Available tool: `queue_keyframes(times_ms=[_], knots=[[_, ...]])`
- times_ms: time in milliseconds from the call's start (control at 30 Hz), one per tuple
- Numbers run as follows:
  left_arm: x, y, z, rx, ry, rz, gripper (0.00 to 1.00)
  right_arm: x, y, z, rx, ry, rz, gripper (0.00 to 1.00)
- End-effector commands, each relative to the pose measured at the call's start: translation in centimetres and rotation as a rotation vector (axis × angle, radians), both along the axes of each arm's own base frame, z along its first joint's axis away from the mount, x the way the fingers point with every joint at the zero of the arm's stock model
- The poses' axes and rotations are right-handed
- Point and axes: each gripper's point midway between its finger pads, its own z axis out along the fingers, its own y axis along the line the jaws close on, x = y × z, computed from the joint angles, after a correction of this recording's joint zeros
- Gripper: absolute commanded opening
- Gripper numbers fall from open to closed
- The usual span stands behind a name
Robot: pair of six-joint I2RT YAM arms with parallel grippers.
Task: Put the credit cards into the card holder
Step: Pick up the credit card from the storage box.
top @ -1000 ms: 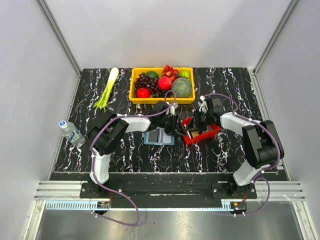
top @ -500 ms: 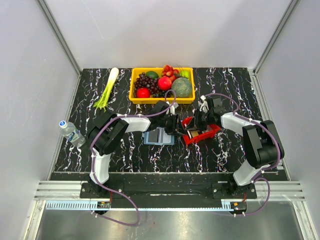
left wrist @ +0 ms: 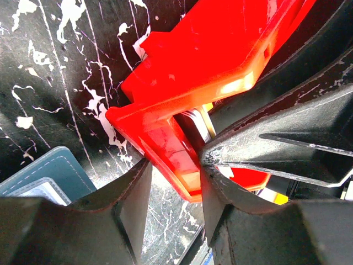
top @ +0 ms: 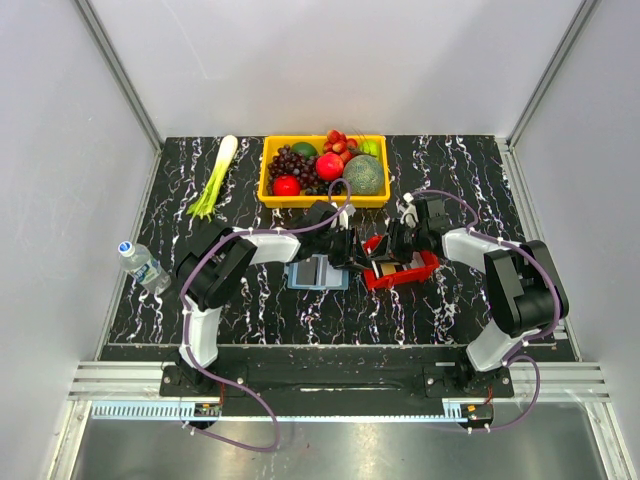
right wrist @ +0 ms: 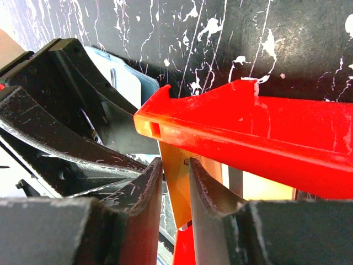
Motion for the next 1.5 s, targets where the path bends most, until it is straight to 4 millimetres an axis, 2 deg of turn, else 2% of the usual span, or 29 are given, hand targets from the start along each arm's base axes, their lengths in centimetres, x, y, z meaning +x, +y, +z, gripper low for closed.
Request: queue_keyframes(times_ms=[0,133,200,300,467,533,667,933,1133,1233,1400,1467], knots=[[1.2,-1.0,0.5,-0.015,-0.076,0.013,0.43,-1.8,2.2,1.5,0.124,0.048,0.078,0.32],[1.2,-1.0,0.4,-0.015,-0.076,0.014,0.43,-1.6,2.0,1.7,0.131,0.044,0.067,0.33],[1.3,-1.1,0.6,-0.018,-0.08,0.014,0.43,-1.4,1.9,1.7,0.122,0.036,0.056,0.23],[1.2,-1.0,0.6,-0.017,-0.077,0.012,0.43,-1.3,1.6,1.6,0.123,0.042,0.047,0.18],[1.2,-1.0,0.4,-0.015,-0.074,0.012,0.43,-1.3,1.7,1.6,0.137,0.056,0.044,0.2],[1.2,-1.0,0.6,-0.017,-0.076,0.011,0.43,-1.3,1.7,1.7,0.145,0.055,0.04,0.27],[1.2,-1.0,0.5,-0.015,-0.077,0.012,0.43,-1.2,1.7,2.1,0.164,0.054,0.038,0.31],[1.2,-1.0,0.5,-0.016,-0.076,0.01,0.43,-1.3,1.5,1.2,0.156,0.076,0.026,0.32],[1.2,-1.0,0.5,-0.015,-0.074,0.012,0.43,-1.1,1.5,1.4,0.169,0.078,0.019,0.19],[1.3,-1.0,0.4,-0.015,-0.074,0.014,0.43,-1.4,1.6,1.3,0.188,0.099,0.018,0.3],[1.2,-1.0,0.4,-0.014,-0.073,0.012,0.43,-1.5,1.5,1.2,0.192,0.109,0.018,0.32],[1.2,-1.0,0.4,-0.015,-0.072,0.012,0.43,-1.0,1.6,1.5,0.204,0.081,0.014,0.32]])
